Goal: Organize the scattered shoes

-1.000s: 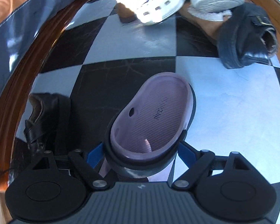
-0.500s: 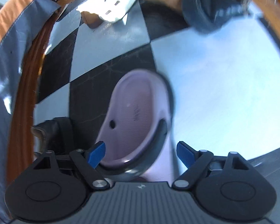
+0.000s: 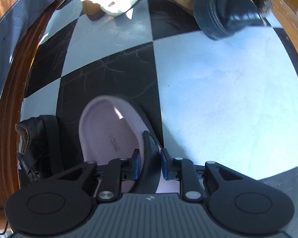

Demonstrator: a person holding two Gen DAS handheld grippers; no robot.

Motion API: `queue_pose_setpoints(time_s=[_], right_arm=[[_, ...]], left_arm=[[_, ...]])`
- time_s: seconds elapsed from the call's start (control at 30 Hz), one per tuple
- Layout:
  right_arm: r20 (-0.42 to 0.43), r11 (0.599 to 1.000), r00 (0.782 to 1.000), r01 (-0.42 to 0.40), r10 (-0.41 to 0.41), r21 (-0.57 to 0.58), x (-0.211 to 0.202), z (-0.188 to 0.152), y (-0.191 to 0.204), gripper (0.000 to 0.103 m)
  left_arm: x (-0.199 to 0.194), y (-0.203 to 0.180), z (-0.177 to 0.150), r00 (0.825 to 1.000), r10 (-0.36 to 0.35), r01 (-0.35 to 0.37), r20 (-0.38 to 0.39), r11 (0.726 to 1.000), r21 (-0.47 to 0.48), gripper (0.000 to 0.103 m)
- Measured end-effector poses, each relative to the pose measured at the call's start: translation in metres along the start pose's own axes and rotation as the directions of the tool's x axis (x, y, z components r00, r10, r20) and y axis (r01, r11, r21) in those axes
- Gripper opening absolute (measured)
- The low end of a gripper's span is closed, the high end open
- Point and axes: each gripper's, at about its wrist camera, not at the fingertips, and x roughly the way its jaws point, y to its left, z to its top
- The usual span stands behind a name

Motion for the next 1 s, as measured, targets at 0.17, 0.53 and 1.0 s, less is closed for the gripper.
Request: queue_pose_setpoints(time_s=[0.17,0.53,1.0], right_arm=[[0.017,0.998,1.000,0.016,-0.017,0.059,-0.007,-0.002,-0.005,0.051],[-0.012,0.934,0.996,0.081,-0.090,-0.349,-0.055,-0.006,0.002,0.076],[-0.023,0.928,0.991,0.116,-0.133,-0.354,0.005,-0.037,-0.003,0.041]], left_arm=[[-0.003,0.015,0.005,1.000,0.013,-0.012,0.017,0.998,-0.055,0.073],[0.004,0.022,0.001,0.998,0.056,-0.057,-0.005,0.998,-0.029,0.075],[0.006,-0.003,-0.003,0.996,0.088,-0.088,-0.010,0.994,0.068,0.077]])
